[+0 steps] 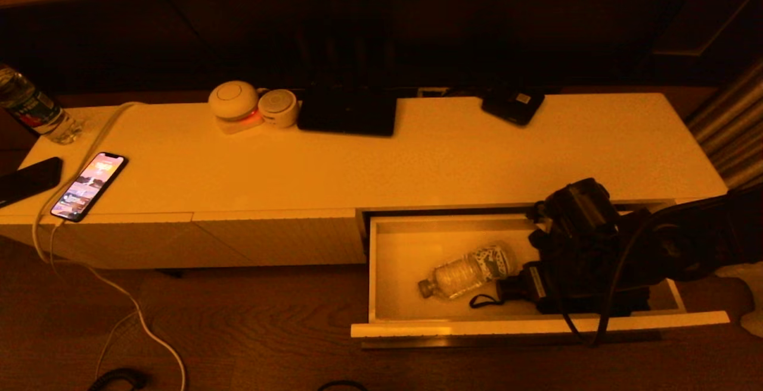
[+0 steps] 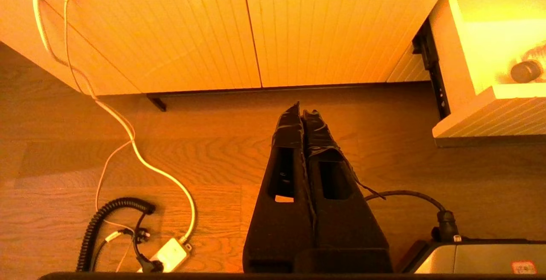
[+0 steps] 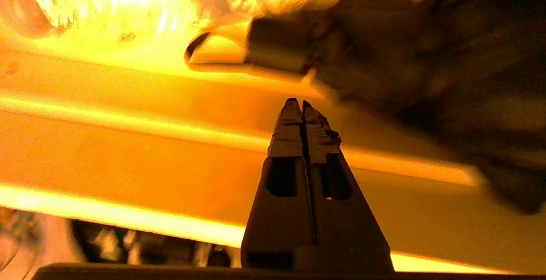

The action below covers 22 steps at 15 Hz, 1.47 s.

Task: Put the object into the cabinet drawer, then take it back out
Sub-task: Open the drawer, then take the umbrella out of the drawer and put it on the table

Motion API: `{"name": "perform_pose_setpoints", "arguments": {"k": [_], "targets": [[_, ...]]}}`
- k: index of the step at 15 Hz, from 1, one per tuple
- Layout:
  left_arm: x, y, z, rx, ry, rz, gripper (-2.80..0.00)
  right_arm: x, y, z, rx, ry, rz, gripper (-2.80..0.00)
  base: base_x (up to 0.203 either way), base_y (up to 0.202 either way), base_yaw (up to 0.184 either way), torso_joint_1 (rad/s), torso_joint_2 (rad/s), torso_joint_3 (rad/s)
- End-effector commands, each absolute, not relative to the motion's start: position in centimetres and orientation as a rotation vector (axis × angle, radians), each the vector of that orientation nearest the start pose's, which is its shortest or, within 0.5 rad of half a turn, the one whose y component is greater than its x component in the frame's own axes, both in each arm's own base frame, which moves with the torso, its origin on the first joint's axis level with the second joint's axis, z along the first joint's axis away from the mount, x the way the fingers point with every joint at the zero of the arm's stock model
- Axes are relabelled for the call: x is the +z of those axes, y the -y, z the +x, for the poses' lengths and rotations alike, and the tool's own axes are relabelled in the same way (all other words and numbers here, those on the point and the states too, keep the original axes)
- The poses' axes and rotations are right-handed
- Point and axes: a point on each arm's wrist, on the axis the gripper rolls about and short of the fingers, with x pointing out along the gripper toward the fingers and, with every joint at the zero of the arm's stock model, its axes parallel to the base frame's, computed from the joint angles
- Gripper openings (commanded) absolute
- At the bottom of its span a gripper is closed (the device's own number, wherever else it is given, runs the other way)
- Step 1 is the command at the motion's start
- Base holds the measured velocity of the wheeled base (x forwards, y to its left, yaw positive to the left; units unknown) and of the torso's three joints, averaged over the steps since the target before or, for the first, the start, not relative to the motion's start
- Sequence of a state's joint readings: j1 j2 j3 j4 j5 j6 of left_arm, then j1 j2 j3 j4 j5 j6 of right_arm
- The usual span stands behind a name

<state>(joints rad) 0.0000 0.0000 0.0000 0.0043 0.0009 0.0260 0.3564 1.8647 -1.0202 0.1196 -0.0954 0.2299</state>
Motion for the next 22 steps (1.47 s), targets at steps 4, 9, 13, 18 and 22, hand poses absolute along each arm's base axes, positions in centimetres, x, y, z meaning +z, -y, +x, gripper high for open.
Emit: {"name": "perform_pose_setpoints", "arguments": {"k": [4,9,13,18,22], "targets": [[7.5,0.0,-2.3,0.001,-0.005,0.026,-2.8,15.0,-9.4,28.4,0.19,-0.852,-0.189,-2.8,0.0,0.0,0.0,0.0,0.0,0.0],[7.5,0.0,-2.3,0.001,-0.005,0.026,-2.8,17.5,-6.1,27.1,0.338,-0.735,-0.718,-2.8,0.0,0.0,0.0,0.0,0.0,0.0],[7.5,0.0,-2.3,0.001,-0.005,0.026,-2.8,18.3,-3.8,26.3,0.43,-0.714,-1.214,-2.8,0.0,0.0,0.0,0.0,0.0,0.0],[7.5,0.0,-2.3,0.001,-0.005,0.026,-2.8,16.7,-1.7,27.6,0.556,-0.779,-1.487,-2.8,0.0,0.0,0.0,0.0,0.0,0.0],[7.5,0.0,-2.3,0.001,-0.005,0.026,-2.8,15.4,0.2,28.7,0.726,-0.788,-1.442,-2.8,0.0,0.0,0.0,0.0,0.0,0.0]]}}
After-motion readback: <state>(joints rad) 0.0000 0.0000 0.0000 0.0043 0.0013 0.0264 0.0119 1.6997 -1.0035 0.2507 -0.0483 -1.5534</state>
